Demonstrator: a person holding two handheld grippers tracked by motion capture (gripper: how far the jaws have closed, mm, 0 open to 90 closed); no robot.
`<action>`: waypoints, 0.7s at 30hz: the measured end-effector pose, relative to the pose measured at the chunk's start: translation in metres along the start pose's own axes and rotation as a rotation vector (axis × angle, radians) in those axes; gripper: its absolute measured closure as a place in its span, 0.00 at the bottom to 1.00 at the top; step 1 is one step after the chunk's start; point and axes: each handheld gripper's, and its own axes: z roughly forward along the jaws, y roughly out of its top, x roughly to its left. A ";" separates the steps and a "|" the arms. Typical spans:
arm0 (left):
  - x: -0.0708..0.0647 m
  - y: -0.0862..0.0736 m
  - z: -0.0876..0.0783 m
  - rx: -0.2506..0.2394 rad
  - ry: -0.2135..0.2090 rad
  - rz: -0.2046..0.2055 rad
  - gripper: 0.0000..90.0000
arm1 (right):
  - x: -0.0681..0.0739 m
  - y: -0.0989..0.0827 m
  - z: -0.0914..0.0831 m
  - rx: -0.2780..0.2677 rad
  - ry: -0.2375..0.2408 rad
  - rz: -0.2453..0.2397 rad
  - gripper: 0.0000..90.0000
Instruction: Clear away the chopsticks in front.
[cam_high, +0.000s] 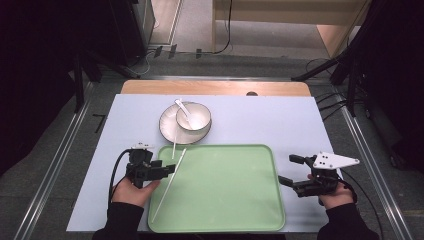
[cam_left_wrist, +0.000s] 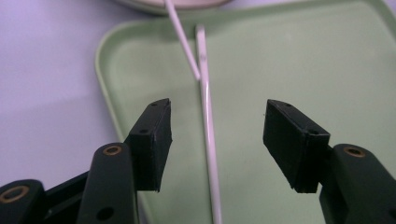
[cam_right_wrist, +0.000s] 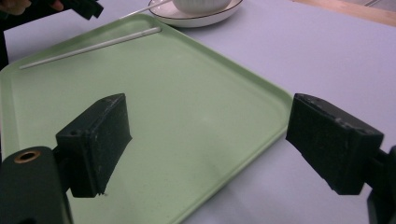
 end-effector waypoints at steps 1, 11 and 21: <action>0.000 0.000 0.000 0.000 0.000 0.000 0.44 | 0.000 0.000 0.000 0.000 0.000 0.000 0.16; 0.013 0.046 0.008 -0.011 -0.013 0.035 0.40 | 0.001 -0.004 -0.004 0.002 -0.015 0.014 0.16; 0.028 0.079 0.024 0.002 -0.005 0.046 0.40 | 0.002 -0.007 -0.010 -0.001 -0.032 0.024 0.16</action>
